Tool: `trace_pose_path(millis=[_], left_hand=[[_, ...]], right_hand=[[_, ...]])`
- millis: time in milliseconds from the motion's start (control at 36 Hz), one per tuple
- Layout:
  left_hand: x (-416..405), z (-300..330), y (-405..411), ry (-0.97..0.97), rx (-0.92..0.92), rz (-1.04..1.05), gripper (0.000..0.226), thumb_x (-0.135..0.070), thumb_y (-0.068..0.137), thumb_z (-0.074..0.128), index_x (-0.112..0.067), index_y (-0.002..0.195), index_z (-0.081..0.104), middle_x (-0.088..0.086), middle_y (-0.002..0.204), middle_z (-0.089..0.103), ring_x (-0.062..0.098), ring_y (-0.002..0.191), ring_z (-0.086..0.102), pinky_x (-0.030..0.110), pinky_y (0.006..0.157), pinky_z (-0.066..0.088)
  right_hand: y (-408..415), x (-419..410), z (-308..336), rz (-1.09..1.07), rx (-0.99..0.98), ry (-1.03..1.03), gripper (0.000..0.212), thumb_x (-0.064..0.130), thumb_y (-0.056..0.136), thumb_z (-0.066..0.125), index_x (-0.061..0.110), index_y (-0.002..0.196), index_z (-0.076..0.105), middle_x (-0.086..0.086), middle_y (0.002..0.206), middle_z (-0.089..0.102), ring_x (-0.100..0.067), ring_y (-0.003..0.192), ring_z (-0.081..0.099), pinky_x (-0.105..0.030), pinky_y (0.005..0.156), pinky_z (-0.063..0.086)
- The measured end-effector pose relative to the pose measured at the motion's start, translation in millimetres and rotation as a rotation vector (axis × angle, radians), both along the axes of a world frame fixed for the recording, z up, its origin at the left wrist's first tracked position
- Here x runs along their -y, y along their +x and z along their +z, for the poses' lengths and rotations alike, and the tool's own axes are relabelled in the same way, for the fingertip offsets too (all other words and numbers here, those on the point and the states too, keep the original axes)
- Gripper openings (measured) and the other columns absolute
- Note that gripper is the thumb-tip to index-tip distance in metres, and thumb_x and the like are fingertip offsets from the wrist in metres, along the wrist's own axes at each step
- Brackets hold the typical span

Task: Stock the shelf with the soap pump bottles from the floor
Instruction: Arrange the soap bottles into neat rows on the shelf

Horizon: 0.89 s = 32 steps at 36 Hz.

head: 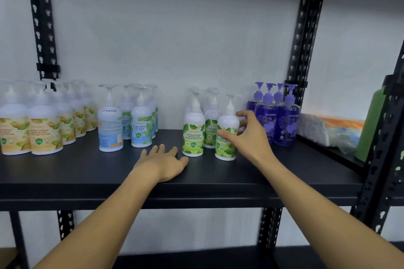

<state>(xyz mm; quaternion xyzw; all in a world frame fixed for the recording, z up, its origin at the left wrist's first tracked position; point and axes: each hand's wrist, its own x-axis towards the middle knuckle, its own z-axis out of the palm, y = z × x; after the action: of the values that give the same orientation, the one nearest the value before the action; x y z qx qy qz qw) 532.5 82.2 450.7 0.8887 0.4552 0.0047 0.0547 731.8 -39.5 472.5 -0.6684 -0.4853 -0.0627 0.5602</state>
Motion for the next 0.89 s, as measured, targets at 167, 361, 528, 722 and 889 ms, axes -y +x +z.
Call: trace_pose_path(millis=[167, 361, 528, 722, 889], left_hand=[[3, 0, -1, -0.006, 0.004, -0.004, 0.069, -0.063, 0.1, 0.015, -0.029, 0.16, 0.006, 0.008, 0.167, 0.0, 0.027, 0.154, -0.001, 0.049, 0.123, 0.002], [2, 0, -1, -0.005, 0.001, 0.0, 0.069, -0.063, 0.1, 0.016, -0.029, 0.16, 0.006, 0.008, 0.167, 0.001, 0.027, 0.154, 0.0, 0.049, 0.123, 0.003], [2, -1, -1, 0.001, 0.014, -0.003, 0.069, -0.062, 0.1, 0.016, -0.029, 0.16, 0.008, 0.009, 0.167, 0.002, 0.028, 0.154, 0.0, 0.05, 0.123, 0.004], [3, 1, -1, 0.006, 0.014, -0.006, 0.068, -0.062, 0.101, 0.017, -0.029, 0.16, 0.009, 0.009, 0.167, 0.003, 0.028, 0.154, 0.002, 0.05, 0.123, 0.004], [4, -1, -1, 0.01, 0.015, -0.007, 0.068, -0.061, 0.101, 0.017, -0.028, 0.16, 0.01, 0.009, 0.167, 0.003, 0.028, 0.154, 0.001, 0.049, 0.123, 0.004]], right_hand=[[1, -3, -2, 0.024, -0.001, -0.008, 0.063, 0.033, 0.076, 0.086, 0.025, 0.125, 0.048, 0.007, 0.109, 0.058, -0.006, 0.09, 0.062, -0.015, 0.066, 0.051], [11, -2, -2, 0.18, -0.073, -0.084, 0.058, 0.025, 0.085, 0.079, 0.03, 0.135, 0.05, 0.004, 0.128, 0.063, -0.013, 0.11, 0.064, -0.025, 0.083, 0.057], [4, 0, -1, 0.105, -0.063, -0.022, 0.064, 0.029, 0.081, 0.082, 0.026, 0.136, 0.049, 0.006, 0.121, 0.062, -0.007, 0.098, 0.065, -0.018, 0.072, 0.053], [0, -1, 4, 0.065, -0.005, -0.039, 0.054, 0.023, 0.079, 0.084, 0.028, 0.121, 0.051, 0.007, 0.11, 0.062, -0.005, 0.087, 0.065, -0.012, 0.06, 0.051], [1, -2, 3, 0.08, -0.013, -0.034, 0.053, 0.022, 0.079, 0.084, 0.026, 0.122, 0.054, 0.006, 0.11, 0.064, -0.005, 0.086, 0.066, -0.01, 0.059, 0.051]])
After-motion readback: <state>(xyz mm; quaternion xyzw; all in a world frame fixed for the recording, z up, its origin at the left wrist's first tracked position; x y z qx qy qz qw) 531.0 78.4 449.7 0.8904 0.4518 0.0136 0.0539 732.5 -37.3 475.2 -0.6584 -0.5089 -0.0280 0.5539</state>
